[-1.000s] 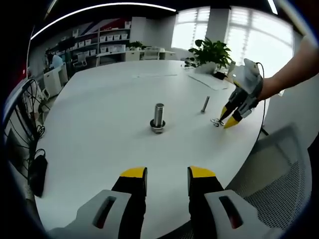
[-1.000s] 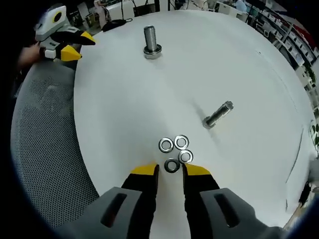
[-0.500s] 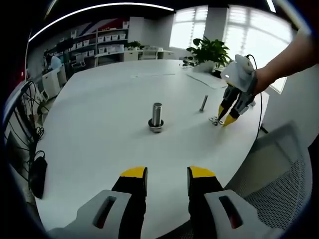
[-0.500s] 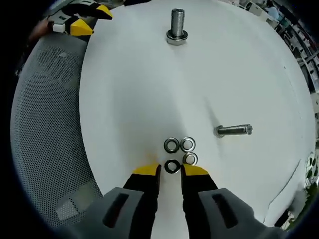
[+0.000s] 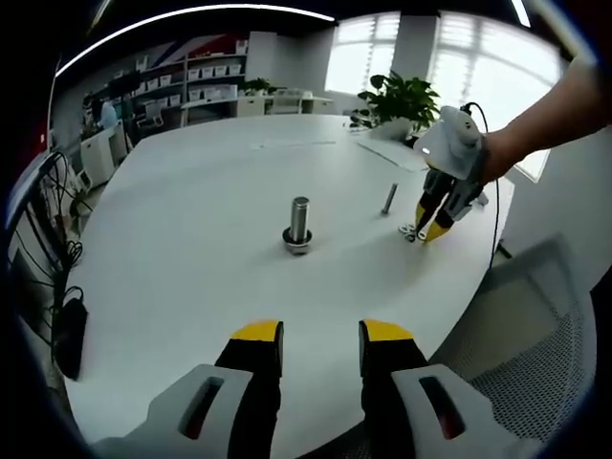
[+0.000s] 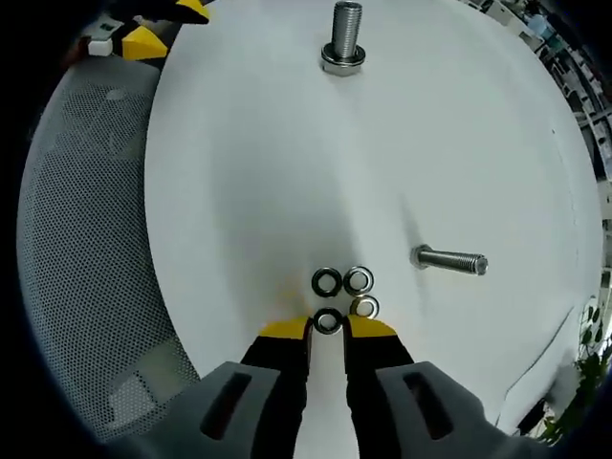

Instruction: Place the washer onto the threaded stud by aligning its center hole with the stud, sliding it down to the base, and recovering from edge contact or off-axis alignment until the washer reaches the visible bottom stop.

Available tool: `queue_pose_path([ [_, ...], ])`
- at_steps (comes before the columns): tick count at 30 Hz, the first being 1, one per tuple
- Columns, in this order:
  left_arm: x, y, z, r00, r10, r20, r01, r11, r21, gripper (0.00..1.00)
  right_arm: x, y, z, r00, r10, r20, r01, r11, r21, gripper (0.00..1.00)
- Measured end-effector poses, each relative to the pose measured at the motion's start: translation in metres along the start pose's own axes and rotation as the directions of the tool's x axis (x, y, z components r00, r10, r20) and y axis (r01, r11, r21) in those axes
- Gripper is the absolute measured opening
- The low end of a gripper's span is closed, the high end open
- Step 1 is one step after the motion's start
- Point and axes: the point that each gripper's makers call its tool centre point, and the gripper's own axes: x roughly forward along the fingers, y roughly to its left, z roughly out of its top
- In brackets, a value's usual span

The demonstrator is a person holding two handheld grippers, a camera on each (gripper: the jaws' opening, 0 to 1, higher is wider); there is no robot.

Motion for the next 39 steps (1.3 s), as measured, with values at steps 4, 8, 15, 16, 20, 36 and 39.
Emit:
queue_pose_path([
  [4,0.000,-0.002,-0.001,1.000,-0.007,-0.006,0.007,1.000,-0.001,0.30,-0.001,0.001,0.000,1.000,0.000,0.001,0.000,1.000,0.008,0.16],
  [8,0.001,-0.004,-0.003,1.000,-0.020,-0.016,0.020,1.000,-0.006,0.29,0.000,0.000,0.000,1.000,-0.003,-0.006,0.003,1.000,0.029,0.15],
  [15,0.003,-0.012,-0.004,0.998,-0.054,-0.025,0.054,0.998,0.016,0.28,-0.001,-0.001,0.000,1.000,0.000,0.005,-0.001,0.996,0.089,0.15],
  [16,0.004,-0.014,-0.005,0.998,-0.061,-0.027,0.062,0.998,0.020,0.28,-0.001,-0.001,0.000,1.000,-0.001,0.009,0.000,0.996,0.094,0.15],
  [20,0.003,-0.017,-0.004,0.997,-0.075,-0.026,0.076,0.997,0.029,0.28,0.000,-0.001,0.001,1.000,-0.009,0.019,0.007,0.992,0.128,0.15],
  [36,0.003,-0.023,-0.006,0.994,-0.109,-0.029,0.109,0.994,0.015,0.27,-0.002,-0.002,0.000,0.997,-0.046,0.063,0.030,0.971,0.237,0.14],
  [39,0.002,-0.025,-0.005,0.993,-0.118,-0.027,0.118,0.993,0.023,0.26,-0.002,0.000,-0.001,0.997,-0.053,0.057,0.037,0.967,0.253,0.13],
])
